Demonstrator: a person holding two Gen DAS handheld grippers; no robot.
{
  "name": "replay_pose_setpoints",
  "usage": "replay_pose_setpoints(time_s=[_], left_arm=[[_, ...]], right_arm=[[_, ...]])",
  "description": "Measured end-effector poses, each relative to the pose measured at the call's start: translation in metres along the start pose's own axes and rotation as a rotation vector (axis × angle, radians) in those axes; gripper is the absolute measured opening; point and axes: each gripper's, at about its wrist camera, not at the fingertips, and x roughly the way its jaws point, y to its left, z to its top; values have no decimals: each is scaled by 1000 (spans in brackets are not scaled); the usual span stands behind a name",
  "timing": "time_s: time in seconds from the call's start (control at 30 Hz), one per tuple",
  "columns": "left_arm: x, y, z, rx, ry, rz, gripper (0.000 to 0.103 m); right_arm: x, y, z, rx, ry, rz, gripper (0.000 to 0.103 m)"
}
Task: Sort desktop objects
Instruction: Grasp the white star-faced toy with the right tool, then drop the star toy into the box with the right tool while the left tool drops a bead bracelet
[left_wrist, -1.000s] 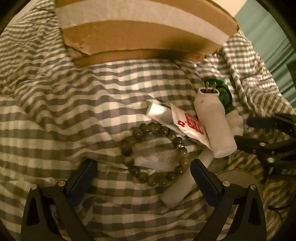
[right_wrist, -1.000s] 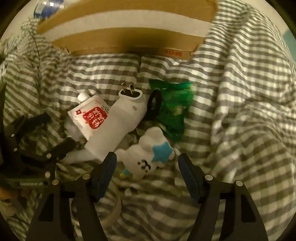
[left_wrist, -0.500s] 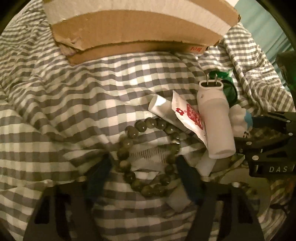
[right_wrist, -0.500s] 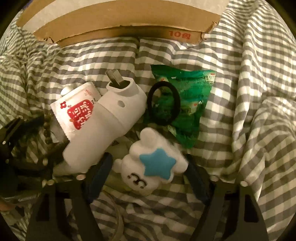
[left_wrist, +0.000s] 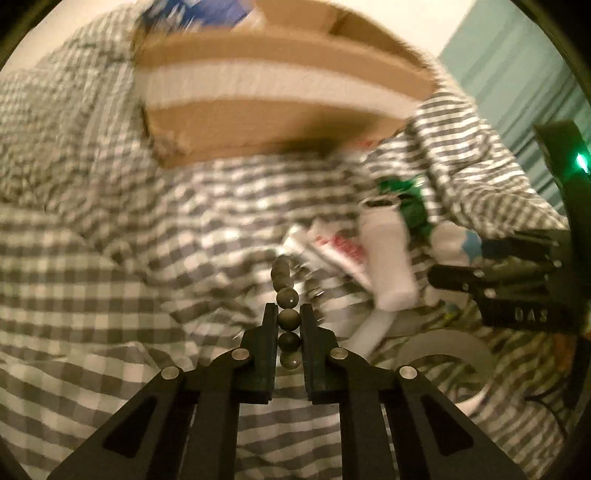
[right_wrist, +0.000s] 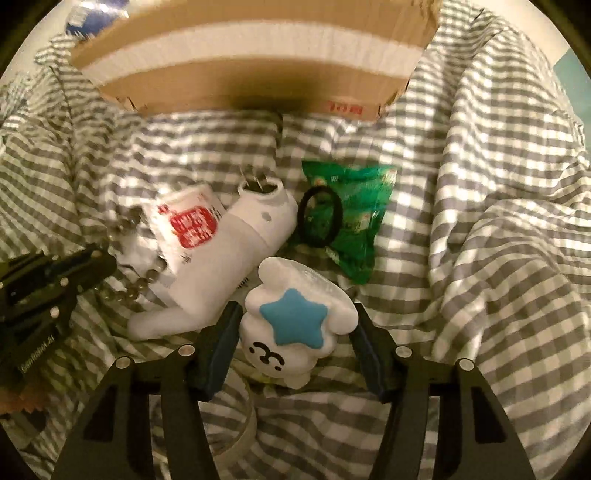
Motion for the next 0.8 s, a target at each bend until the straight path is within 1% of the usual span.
replay_pose_setpoints(time_s=[0.1, 0.17, 0.2, 0.27, 0.43, 0.47, 0.5, 0.6, 0.63, 0.67, 0.73, 0.8], left_arm=[[-9, -4, 2, 23, -33, 2, 11], [-20, -9, 7, 30, -76, -6, 11], [-26, -12, 11, 38, -95, -8, 11], [-44, -15, 20, 56, -147, -14, 11], [-89, -27, 56, 85, -283, -31, 11], [-103, -26, 67, 90, -319, -30, 11], [-108, -24, 72, 86, -338, -29, 11], [-125, -9, 93, 45, -378, -35, 11], [-127, -2, 100, 38, -376, -29, 11], [-127, 5, 105, 34, -381, -5, 11], [-121, 19, 115, 35, -370, 37, 11], [-108, 35, 126, 14, -334, 64, 11]], right_arm=[[-21, -7, 0, 30, -54, 21, 58], [-42, -2, 14, 53, -89, 35, 58], [-56, 0, 27, 63, -118, 44, 58], [-75, -1, 40, 77, -173, 61, 58], [-120, 3, 70, 86, -312, 89, 58], [-121, 6, 77, 81, -330, 92, 58], [-127, 8, 86, 70, -353, 91, 58], [-129, 14, 103, 48, -370, 100, 58], [-127, 13, 109, 44, -362, 111, 58], [-123, 12, 114, 42, -354, 119, 58], [-113, 11, 127, 45, -329, 123, 58], [-98, 9, 138, 46, -310, 126, 58]])
